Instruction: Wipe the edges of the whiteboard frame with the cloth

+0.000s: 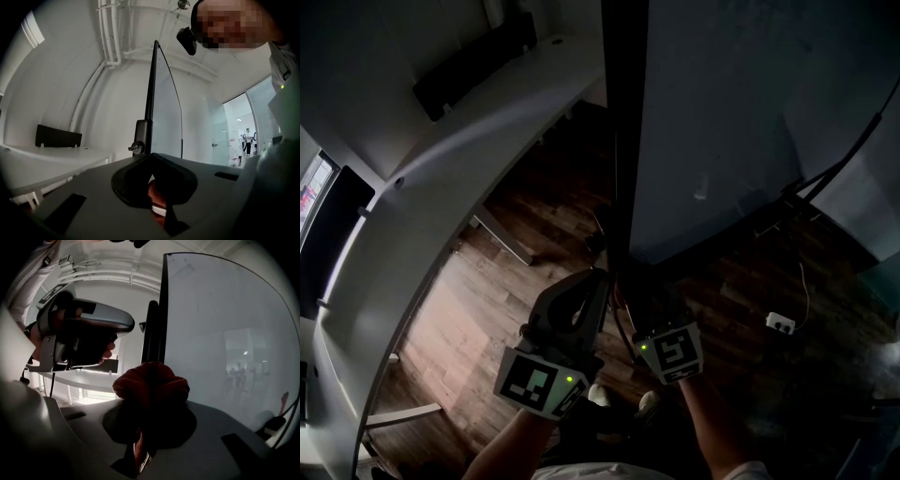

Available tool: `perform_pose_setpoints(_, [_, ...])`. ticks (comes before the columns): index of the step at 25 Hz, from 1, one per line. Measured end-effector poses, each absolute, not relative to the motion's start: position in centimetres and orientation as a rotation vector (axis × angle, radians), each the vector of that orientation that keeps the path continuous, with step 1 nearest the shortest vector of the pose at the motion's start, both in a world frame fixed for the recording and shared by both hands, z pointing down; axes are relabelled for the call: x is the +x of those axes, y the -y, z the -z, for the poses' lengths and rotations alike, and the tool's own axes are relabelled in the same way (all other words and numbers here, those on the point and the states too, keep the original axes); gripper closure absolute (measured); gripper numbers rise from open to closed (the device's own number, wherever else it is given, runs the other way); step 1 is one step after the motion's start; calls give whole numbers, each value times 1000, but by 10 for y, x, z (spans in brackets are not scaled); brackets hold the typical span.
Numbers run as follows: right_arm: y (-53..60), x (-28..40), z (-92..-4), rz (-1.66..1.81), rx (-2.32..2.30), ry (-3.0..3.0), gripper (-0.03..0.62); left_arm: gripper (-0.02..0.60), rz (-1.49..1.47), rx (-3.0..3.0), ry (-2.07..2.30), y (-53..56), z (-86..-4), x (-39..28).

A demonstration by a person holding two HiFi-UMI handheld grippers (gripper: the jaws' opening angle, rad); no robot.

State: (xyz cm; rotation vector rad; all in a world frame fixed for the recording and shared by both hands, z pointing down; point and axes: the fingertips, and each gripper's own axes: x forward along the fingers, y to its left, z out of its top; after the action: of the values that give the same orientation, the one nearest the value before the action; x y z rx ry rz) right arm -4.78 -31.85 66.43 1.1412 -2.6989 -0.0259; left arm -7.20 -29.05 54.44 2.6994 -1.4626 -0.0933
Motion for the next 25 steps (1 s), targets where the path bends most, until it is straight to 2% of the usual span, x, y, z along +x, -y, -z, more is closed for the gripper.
perform_pose_setpoints(13, [317, -42, -711, -89, 1116, 2620, 546, 574, 70, 2666, 1440, 286, -574, -71])
perform_pose_setpoints(25, [280, -23, -607, -189, 1128, 2673, 546, 574, 30, 2617, 1412, 260, -529, -53])
